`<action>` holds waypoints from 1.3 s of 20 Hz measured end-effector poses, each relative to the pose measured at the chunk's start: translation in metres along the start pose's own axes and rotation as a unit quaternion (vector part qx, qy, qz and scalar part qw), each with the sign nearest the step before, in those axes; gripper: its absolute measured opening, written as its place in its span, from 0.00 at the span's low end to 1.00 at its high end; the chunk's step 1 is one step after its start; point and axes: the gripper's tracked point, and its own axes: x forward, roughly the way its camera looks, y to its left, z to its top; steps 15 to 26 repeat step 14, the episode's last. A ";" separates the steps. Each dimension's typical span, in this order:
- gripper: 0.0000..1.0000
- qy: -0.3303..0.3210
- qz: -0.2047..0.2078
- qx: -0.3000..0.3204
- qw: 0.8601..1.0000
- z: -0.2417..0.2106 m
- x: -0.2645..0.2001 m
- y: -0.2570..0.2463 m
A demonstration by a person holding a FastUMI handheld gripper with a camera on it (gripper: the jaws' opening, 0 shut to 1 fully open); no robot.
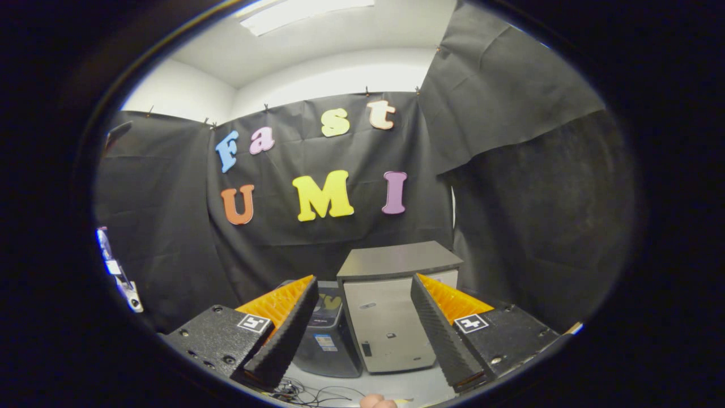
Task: Put the clothes into the washing machine and then close the washing machine lid.
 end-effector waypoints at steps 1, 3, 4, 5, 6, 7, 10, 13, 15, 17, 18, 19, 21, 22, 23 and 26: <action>1.00 -0.002 0.002 0.003 1.000 0.001 0.000 0.001; 1.00 -0.004 0.001 0.001 1.000 0.001 0.003 -0.002; 1.00 -0.003 0.000 0.001 1.000 -0.001 0.004 -0.002; 1.00 0.000 0.000 0.001 1.000 -0.002 0.005 -0.003; 1.00 0.002 -0.001 0.002 1.000 -0.003 0.004 -0.003; 1.00 0.002 -0.001 0.004 1.000 -0.002 0.005 -0.004; 1.00 -0.001 -0.002 0.004 1.000 0.002 0.007 -0.002; 1.00 0.000 -0.005 0.003 1.000 0.001 0.008 -0.003; 1.00 0.001 -0.005 0.003 1.000 0.000 0.010 -0.002; 1.00 0.001 -0.005 0.003 1.000 0.000 0.010 -0.002; 1.00 0.001 -0.005 0.003 1.000 0.000 0.010 -0.002; 1.00 0.001 -0.005 0.003 1.000 0.000 0.010 -0.002; 1.00 0.001 -0.005 0.003 1.000 0.000 0.010 -0.002; 1.00 0.001 -0.005 0.003 1.000 0.000 0.010 -0.002; 1.00 0.001 -0.005 0.003 1.000 0.000 0.010 -0.002; 1.00 0.001 -0.005 0.003 1.000 0.000 0.010 -0.002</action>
